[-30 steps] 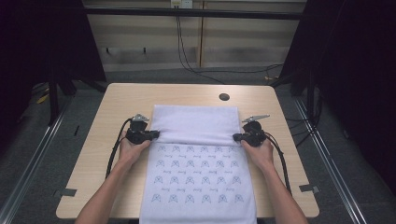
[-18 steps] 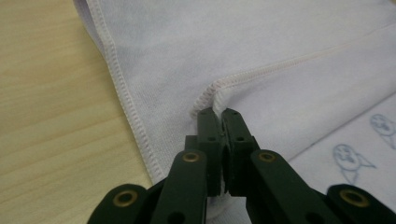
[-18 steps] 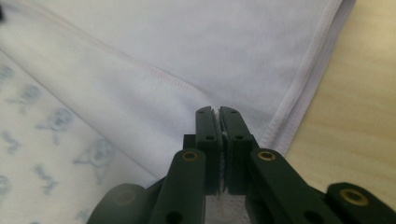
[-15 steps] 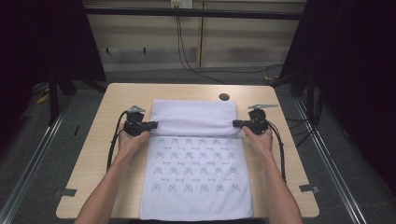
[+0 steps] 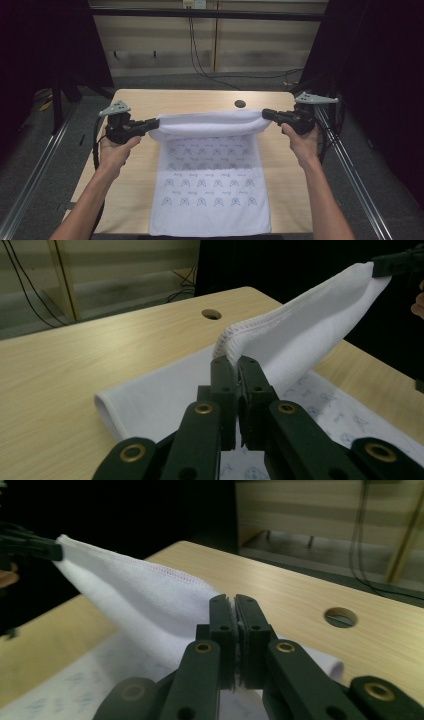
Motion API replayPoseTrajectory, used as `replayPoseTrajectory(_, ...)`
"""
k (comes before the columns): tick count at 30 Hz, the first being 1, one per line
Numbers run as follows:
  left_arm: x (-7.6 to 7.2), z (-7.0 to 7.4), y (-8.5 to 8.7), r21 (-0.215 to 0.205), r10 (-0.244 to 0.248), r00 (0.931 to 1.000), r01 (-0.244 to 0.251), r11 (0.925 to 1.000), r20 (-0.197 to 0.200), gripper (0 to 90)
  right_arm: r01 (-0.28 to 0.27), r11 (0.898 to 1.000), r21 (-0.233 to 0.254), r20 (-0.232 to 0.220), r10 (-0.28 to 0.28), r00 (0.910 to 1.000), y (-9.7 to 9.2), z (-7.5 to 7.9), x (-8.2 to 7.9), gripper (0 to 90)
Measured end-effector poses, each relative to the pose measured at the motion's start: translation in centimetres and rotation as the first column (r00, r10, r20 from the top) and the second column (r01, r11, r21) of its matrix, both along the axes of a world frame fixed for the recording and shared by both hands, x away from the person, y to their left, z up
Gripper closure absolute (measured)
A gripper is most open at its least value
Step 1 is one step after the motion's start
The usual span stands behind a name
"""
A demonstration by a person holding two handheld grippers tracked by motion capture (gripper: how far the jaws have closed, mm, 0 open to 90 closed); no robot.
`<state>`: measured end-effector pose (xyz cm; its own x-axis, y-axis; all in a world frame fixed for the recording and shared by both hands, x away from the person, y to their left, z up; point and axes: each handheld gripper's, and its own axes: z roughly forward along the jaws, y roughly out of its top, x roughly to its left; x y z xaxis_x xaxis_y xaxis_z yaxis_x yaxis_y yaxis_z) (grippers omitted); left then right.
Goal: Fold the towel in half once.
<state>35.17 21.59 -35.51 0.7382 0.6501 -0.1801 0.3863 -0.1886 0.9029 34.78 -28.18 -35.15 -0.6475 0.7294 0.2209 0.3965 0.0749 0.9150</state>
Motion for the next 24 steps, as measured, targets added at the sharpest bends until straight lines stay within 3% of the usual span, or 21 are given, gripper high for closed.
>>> replayPoseTrajectory(2, -1.4, 0.6, 0.2, 0.002, -0.011, 0.9997, 0.011, 0.9999, 0.021, 87.2, -0.043, 0.999, 0.0, -0.003, 0.043, 0.9991, -0.3, 0.8, -1.4, 87.2)
replayPoseTrajectory(3, -2.3, 0.9, 0.4, -0.017, -0.024, 0.9996, 0.024, 0.9996, 0.018, 87.2, -0.055, 0.998, -0.005, -0.002, 0.055, 0.9985, -0.3, 1.0, -2.0, 87.2)
replayPoseTrajectory(7, -4.7, 1.0, 0.5, -0.008, -0.055, 0.9974, 0.056, 0.9984, 0.045, 87.2, -0.098, 0.995, -0.022, 0.001, 0.098, 0.9952, -0.6, 1.4, -5.4, 87.2)
replayPoseTrajectory(9, -5.8, 0.4, 0.5, 0.017, -0.075, 0.996, 0.075, 0.9971, 0.047, 87.2, -0.113, 0.993, -0.029, -0.006, 0.113, 0.9936, -0.7, 1.0, -6.9, 87.2)
replayPoseTrajectory(11, -6.8, -0.3, 0.6, 0.004, -0.086, 0.996, 0.086, 0.9963, 0.025, 87.2, -0.127, 0.991, -0.04, -0.02, 0.126, 0.9919, -0.7, 0.4, -8.1, 87.2)
replayPoseTrajectory(14, -8.2, -0.7, 0.6, 0.016, -0.103, 0.9945, 0.103, 0.9946, 0.022, 87.2, -0.129, 0.99, -0.055, -0.041, 0.127, 0.9911, -0.7, -0.7, -10.0, 87.2)
replayPoseTrajectory(16, -8.6, -0.8, 0.7, 0.028, -0.11, 0.9936, 0.11, 0.9936, 0.025, 87.0, -0.128, 0.991, -0.036, -0.031, 0.127, 0.9915, -0.7, -0.8, -11.0, 87.2)
replayPoseTrajectory(19, -9.3, -1.9, 0.9, 0.063, -0.109, 0.994, 0.108, 0.9921, 0.007, 87.0, -0.145, 0.988, -0.058, -0.042, 0.143, 0.9889, -0.3, -1.3, -11.9, 87.2)
replayPoseTrajectory(21, -10.4, -3.3, 1.0, 0.066, -0.091, 0.9956, 0.09, 0.9938, 0.02, 87.1, -0.165, 0.984, -0.07, -0.068, 0.16, 0.9848, 0.1, -2.4, -12.6, 87.2)
replayPoseTrajectory(23, -11.3, -5.0, 0.7, 0.14, -0.107, 0.9942, 0.106, 0.9844, 0.001, 86.9, -0.181, 0.98, -0.081, -0.099, 0.173, 0.98, 0.4, -4.0, -13.2, 87.0)
replayPoseTrajectory(24, -11.3, -5.9, 0.7, 0.134, -0.109, 0.9938, 0.111, 0.9848, -0.025, 86.9, -0.193, 0.978, -0.074, -0.108, 0.184, 0.9769, 0.5, -4.8, -13.4, 86.9)
